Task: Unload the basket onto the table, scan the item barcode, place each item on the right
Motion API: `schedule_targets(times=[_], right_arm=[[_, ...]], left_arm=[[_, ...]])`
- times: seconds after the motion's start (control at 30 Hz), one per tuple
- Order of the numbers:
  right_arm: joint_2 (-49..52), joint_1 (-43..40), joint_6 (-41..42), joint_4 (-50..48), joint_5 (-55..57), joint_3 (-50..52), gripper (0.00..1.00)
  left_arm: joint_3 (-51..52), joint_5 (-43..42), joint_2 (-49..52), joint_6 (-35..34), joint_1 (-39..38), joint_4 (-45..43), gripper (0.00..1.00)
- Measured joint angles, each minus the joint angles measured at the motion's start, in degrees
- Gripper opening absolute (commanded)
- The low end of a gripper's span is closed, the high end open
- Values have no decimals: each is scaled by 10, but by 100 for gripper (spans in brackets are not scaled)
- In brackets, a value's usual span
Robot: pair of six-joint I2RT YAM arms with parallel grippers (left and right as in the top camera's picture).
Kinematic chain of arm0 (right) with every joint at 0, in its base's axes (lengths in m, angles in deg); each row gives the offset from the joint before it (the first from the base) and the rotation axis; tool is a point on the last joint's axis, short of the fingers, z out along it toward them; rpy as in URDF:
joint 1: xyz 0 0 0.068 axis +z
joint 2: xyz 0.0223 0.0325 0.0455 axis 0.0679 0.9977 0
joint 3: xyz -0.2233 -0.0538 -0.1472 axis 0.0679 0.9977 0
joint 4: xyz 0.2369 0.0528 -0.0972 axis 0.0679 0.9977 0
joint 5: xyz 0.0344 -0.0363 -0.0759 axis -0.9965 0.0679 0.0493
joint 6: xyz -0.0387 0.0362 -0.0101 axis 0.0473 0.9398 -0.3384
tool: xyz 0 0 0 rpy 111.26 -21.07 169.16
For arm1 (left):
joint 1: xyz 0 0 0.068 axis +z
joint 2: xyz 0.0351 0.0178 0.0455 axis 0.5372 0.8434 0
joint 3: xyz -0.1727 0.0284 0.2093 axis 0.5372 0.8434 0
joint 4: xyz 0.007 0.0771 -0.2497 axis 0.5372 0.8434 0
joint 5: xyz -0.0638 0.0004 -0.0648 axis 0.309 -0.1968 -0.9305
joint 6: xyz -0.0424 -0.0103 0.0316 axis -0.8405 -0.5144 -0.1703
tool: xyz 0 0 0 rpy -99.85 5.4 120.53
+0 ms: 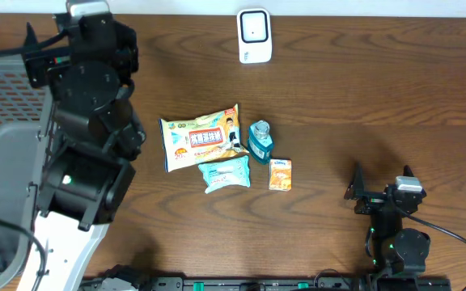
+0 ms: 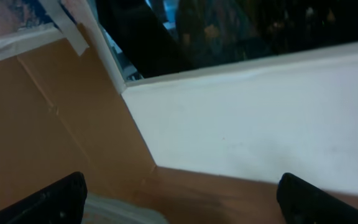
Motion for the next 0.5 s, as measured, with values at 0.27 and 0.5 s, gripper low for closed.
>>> schedule_targets(times=[0.27,0.5], right_arm=[[0,0,0,0,0,0,99],[0,0,0,0,0,0,99]], left_arm=[[48,-171,-108,3,40,73,98],[93,-275,-214,-1,75,78,98]])
